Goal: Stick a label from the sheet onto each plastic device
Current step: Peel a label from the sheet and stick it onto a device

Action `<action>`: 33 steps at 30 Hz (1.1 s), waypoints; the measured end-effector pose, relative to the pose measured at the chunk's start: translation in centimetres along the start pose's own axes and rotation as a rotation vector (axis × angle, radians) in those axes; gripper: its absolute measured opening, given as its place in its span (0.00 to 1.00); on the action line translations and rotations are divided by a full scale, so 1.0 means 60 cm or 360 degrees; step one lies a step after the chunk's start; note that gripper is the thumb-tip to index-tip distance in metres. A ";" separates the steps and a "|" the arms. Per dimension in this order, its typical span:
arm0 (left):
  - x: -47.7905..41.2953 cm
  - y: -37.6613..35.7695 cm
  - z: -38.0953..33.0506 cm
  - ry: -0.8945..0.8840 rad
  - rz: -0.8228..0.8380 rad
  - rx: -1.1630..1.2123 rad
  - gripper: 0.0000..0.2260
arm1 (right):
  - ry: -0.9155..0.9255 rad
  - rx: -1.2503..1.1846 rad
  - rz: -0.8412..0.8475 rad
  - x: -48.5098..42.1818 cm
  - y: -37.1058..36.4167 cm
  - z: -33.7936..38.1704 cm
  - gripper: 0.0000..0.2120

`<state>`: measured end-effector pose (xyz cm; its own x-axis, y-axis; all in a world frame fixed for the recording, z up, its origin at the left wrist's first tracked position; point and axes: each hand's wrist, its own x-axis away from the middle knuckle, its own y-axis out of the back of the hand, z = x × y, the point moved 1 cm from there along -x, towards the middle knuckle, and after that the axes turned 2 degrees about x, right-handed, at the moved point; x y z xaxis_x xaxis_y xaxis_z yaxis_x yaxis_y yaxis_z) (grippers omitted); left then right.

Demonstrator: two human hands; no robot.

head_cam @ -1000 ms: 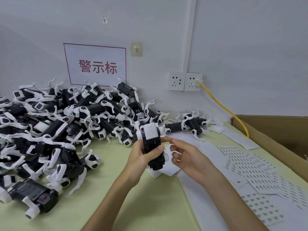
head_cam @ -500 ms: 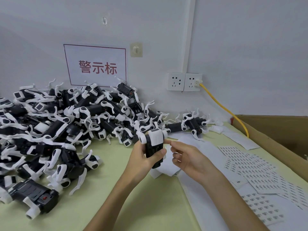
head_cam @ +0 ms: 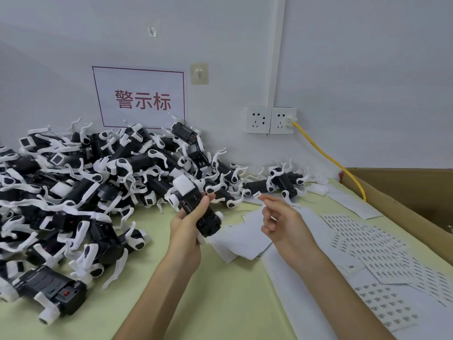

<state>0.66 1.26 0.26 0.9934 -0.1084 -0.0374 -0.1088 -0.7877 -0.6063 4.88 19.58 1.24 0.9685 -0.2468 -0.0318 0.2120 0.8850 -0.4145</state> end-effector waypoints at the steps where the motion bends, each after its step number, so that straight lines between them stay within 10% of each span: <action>1: 0.001 0.001 0.000 0.0049 0.0001 0.0020 0.08 | -0.0021 -0.0003 0.0042 0.002 -0.002 -0.001 0.12; 14: -0.011 0.003 0.005 0.0595 0.0120 0.0358 0.22 | -0.0069 0.0054 0.0143 0.007 -0.006 -0.005 0.12; 23: -0.017 0.004 0.013 0.0448 -0.0005 0.0465 0.01 | -0.0047 0.0058 0.0193 0.009 -0.008 -0.004 0.11; 33: -0.018 0.001 0.015 0.0285 0.0068 0.0716 0.05 | -0.0302 -0.0226 0.0522 0.029 -0.044 -0.033 0.17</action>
<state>-0.35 1.90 -0.46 0.9622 -0.2689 0.0436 -0.0837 -0.4440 -0.8921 5.78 16.05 0.50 0.9915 0.1289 -0.0201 -0.1198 0.8382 -0.5321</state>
